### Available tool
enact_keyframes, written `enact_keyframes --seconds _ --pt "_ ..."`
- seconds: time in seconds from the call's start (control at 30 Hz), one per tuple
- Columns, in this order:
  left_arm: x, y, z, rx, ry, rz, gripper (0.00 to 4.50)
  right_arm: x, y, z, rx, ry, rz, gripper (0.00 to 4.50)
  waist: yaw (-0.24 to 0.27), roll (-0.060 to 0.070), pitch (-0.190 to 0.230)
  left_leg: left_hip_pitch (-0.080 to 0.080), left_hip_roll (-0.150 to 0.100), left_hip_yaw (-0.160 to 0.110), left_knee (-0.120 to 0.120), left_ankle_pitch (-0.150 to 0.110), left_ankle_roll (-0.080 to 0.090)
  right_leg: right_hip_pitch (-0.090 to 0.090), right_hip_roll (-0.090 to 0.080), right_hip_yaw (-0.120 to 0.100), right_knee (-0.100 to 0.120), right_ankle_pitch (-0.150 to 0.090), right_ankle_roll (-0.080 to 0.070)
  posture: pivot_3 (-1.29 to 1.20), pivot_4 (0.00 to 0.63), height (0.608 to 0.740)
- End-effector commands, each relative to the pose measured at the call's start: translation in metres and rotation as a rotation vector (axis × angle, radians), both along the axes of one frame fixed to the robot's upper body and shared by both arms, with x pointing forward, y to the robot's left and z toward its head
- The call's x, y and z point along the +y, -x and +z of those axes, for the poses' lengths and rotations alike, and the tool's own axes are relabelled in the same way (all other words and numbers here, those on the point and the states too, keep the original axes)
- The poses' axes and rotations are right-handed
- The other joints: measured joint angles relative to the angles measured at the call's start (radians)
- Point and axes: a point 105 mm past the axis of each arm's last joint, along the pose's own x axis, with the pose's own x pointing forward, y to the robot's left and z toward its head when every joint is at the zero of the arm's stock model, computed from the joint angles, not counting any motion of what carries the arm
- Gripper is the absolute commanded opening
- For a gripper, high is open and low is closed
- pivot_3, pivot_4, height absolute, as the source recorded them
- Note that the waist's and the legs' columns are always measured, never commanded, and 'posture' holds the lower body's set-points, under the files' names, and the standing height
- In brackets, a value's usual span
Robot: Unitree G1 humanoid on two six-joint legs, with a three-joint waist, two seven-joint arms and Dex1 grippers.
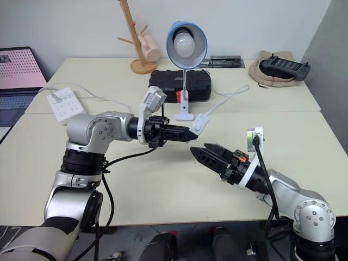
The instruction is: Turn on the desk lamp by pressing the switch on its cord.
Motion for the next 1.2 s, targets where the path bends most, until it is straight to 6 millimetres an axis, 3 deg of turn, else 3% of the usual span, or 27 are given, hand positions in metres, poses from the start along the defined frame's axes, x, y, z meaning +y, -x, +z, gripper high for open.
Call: enact_keyframes --seconds 0.03,0.5,0.6,0.83,1.1,1.2 --pt "0.001 0.013 0.010 -0.018 0.031 -0.037 0.39 0.000 0.000 0.017 0.004 -0.088 0.010 4.50 0.000 0.000 0.000 0.000 0.000 0.000 0.000 0.000 0.000 0.000 0.000 0.000 0.000 0.000 0.000 0.00 0.150 0.740" --pt "0.003 0.018 0.015 0.015 0.056 -0.040 0.39 0.009 -0.004 0.024 0.019 -0.104 0.052 4.50 0.002 0.000 0.000 -0.001 -0.002 0.001 -0.001 0.000 0.000 0.000 0.000 0.000 -0.002 0.000 0.000 0.00 0.150 0.740" --pt "0.003 0.019 0.014 0.015 0.057 -0.042 0.39 0.010 -0.005 0.023 0.018 -0.100 0.059 4.05 0.003 0.000 0.000 0.000 -0.002 0.001 -0.001 0.000 0.000 0.000 0.000 0.000 -0.002 0.000 0.000 0.00 0.150 0.740" --pt "0.003 0.018 0.015 0.015 0.060 -0.042 0.39 0.009 -0.005 0.022 0.018 -0.099 0.069 2.30 0.003 0.000 0.000 -0.001 -0.002 0.001 -0.001 0.000 0.000 0.000 0.000 0.000 -0.003 0.000 0.000 0.00 0.150 0.740" --pt "0.003 0.017 0.015 0.006 0.060 -0.042 0.39 0.008 -0.005 0.020 0.021 -0.092 0.069 0.64 0.003 0.000 0.000 -0.001 -0.002 0.001 -0.001 0.000 0.000 0.000 0.000 0.000 -0.003 0.000 0.000 0.00 0.150 0.740" --pt "0.003 0.016 0.015 0.006 0.060 -0.039 0.39 0.008 -0.005 0.021 0.021 -0.096 0.072 0.57 0.003 0.000 0.000 -0.001 -0.002 0.001 -0.001 0.000 0.000 0.000 0.000 0.000 -0.004 0.000 0.000 0.00 0.150 0.740"
